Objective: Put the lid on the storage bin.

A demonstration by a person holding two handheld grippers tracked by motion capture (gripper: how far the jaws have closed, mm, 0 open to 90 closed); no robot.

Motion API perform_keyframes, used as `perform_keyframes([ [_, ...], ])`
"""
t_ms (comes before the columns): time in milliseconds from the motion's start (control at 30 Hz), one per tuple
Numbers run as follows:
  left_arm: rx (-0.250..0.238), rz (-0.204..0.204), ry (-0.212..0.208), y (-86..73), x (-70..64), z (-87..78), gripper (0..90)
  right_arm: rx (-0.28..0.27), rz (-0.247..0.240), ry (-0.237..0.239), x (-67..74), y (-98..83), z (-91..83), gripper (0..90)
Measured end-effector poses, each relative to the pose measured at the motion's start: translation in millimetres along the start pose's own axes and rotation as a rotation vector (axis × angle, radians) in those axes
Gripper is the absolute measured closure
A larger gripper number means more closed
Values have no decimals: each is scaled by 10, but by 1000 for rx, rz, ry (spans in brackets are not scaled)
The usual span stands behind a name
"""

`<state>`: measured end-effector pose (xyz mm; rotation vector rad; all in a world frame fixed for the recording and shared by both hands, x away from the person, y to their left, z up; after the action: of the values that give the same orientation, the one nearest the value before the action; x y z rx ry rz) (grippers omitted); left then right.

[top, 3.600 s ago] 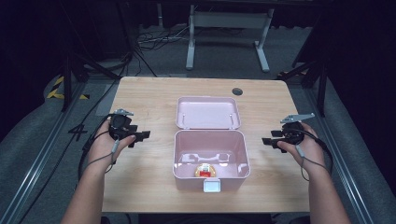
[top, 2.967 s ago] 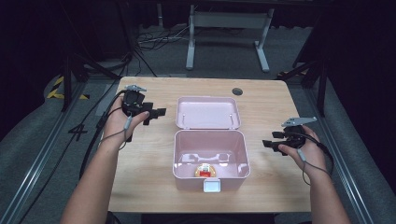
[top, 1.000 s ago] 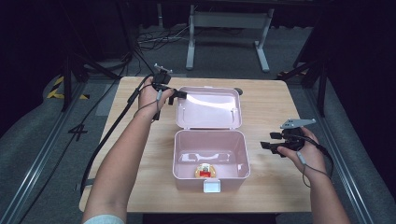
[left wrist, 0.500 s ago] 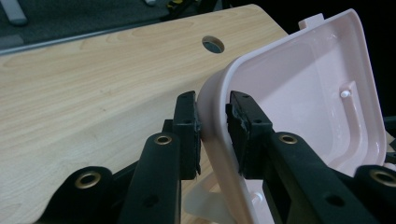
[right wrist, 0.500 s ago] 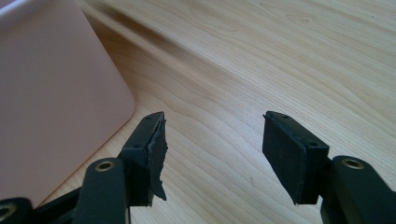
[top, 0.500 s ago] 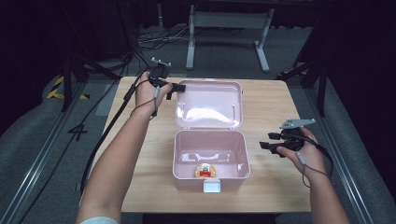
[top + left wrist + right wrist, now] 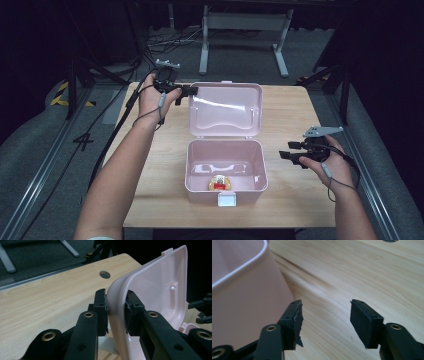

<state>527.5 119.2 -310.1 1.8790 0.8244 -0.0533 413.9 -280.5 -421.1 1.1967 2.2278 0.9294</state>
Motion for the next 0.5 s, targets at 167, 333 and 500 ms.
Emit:
perform_keyframes([
  [167,-17,28,-20,6,-132,-104,748,12,20,31,57,23,-63,467],
  [333,-43,57,-42,-26,-240,-189,736,9,30,45,88,46,-113,475],
  [500,-58,98,-45,-61,-379,-265,722,18,29,48,117,58,-150,485],
])
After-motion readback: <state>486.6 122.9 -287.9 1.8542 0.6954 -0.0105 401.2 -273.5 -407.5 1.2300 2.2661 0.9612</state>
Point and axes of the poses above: each handheld gripper's, and its own axes: z roughly forward along the jaws, y roughly out of its top, x roughly to its left, the point moved 4 cm from there along z, roughly forward along the jaws, and after that the axes turned 14 degrees about -y, right-handed, at the moved point
